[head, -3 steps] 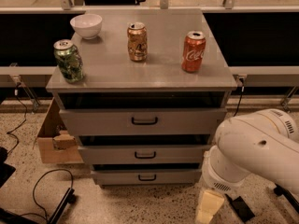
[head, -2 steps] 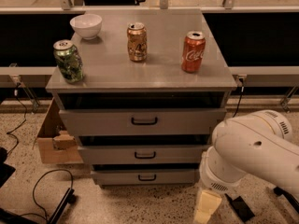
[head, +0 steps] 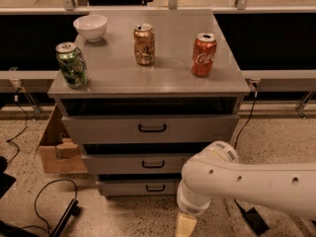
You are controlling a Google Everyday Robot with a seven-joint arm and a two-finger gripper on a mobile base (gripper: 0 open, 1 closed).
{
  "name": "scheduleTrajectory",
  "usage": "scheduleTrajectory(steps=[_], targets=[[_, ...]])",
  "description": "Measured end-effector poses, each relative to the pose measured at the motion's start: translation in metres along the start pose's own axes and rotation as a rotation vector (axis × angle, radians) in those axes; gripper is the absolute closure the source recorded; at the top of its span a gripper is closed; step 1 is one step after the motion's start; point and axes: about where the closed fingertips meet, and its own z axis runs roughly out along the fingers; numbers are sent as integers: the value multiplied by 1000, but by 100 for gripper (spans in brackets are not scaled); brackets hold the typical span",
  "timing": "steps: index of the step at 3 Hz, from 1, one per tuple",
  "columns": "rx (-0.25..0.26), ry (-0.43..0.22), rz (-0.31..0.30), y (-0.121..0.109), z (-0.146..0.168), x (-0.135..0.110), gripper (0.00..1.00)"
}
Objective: Open bottom drawer
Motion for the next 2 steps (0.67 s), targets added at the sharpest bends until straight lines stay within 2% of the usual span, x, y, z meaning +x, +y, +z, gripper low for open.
scheduleTrajectory(steps=[1, 2], targets=[[-32, -25, -50, 0, 70, -27, 0], [-57, -25, -87, -7, 126, -43, 0]])
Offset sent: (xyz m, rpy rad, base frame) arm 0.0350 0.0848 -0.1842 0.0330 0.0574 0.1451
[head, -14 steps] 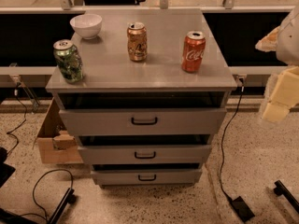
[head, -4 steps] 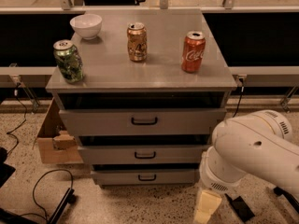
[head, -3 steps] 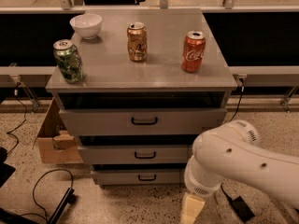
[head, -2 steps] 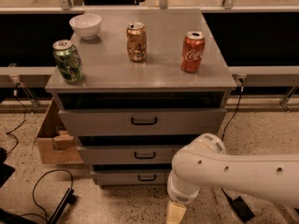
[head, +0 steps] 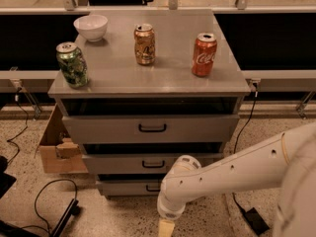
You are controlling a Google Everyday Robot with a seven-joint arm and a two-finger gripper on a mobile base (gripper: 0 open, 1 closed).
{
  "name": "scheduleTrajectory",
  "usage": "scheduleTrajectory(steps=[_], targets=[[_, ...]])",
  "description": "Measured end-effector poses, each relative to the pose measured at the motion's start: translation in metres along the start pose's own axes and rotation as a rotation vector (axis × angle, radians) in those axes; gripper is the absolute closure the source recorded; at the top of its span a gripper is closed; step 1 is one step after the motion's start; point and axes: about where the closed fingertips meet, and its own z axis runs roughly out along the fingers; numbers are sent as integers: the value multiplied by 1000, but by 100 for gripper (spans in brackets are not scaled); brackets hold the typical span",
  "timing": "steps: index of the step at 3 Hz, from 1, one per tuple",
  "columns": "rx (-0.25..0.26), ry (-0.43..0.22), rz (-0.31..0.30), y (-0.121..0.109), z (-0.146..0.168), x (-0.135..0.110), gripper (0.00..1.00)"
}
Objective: Open bottom drawer
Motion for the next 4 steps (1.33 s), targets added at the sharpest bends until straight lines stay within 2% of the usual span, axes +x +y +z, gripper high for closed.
scheduleTrajectory(steps=[1, 3, 4], targets=[[-14, 25, 1, -14, 37, 0, 0], [-21, 30, -1, -12, 42, 2, 0], [-8, 41, 22, -32, 70, 16, 0]])
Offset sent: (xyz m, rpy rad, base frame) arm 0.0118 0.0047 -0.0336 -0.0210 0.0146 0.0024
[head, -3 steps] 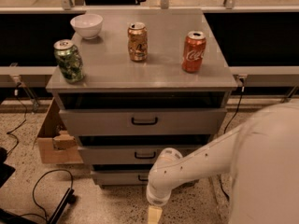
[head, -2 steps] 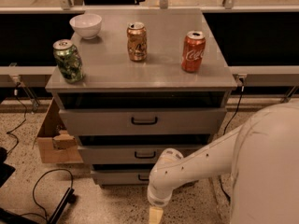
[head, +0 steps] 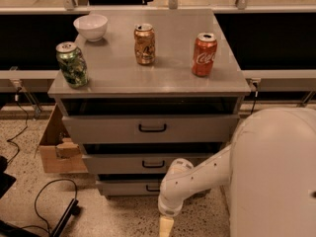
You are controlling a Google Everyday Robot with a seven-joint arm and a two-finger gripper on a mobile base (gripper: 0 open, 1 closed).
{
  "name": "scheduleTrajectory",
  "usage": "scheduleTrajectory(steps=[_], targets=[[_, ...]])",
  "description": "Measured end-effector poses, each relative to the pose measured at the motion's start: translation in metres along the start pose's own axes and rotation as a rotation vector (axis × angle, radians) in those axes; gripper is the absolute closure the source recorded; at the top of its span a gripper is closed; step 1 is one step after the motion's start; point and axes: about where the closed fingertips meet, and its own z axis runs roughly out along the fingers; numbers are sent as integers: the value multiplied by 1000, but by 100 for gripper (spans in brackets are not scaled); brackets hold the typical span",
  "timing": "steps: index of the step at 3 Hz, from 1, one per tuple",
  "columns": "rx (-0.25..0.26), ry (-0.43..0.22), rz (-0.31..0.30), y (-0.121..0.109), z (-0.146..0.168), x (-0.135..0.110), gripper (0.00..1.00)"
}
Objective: Open bottom drawer
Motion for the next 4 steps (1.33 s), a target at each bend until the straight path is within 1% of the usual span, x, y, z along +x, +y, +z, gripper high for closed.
scheduleTrajectory(steps=[1, 2, 3, 4], targets=[[33, 23, 7, -31, 34, 22, 0], [78, 69, -8, -63, 61, 42, 0], [124, 104, -36, -92, 84, 53, 0], [166, 104, -49, -116, 108, 57, 0]])
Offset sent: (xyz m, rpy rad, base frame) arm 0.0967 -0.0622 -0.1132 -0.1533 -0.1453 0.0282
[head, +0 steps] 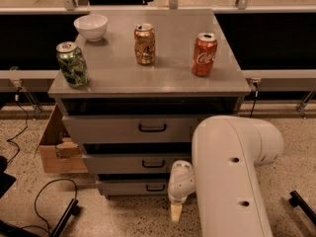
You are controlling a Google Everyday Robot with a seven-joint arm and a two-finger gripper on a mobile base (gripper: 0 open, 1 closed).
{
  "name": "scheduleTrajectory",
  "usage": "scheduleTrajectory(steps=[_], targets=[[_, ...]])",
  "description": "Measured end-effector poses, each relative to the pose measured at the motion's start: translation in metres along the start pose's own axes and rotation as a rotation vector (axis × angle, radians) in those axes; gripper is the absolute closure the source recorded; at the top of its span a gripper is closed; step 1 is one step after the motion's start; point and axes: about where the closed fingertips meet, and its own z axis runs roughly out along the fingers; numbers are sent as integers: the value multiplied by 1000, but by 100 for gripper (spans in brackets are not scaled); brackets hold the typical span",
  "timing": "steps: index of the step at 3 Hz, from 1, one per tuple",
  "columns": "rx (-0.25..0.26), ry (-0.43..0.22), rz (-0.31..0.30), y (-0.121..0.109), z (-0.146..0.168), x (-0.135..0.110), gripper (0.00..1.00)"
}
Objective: Open bottom drawer
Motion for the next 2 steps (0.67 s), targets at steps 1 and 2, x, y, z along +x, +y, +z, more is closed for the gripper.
scheduleTrajectory(steps=[1, 2], targets=[[52, -34, 25, -14, 14, 4, 0], [107, -74, 53, -27, 25, 8, 0]])
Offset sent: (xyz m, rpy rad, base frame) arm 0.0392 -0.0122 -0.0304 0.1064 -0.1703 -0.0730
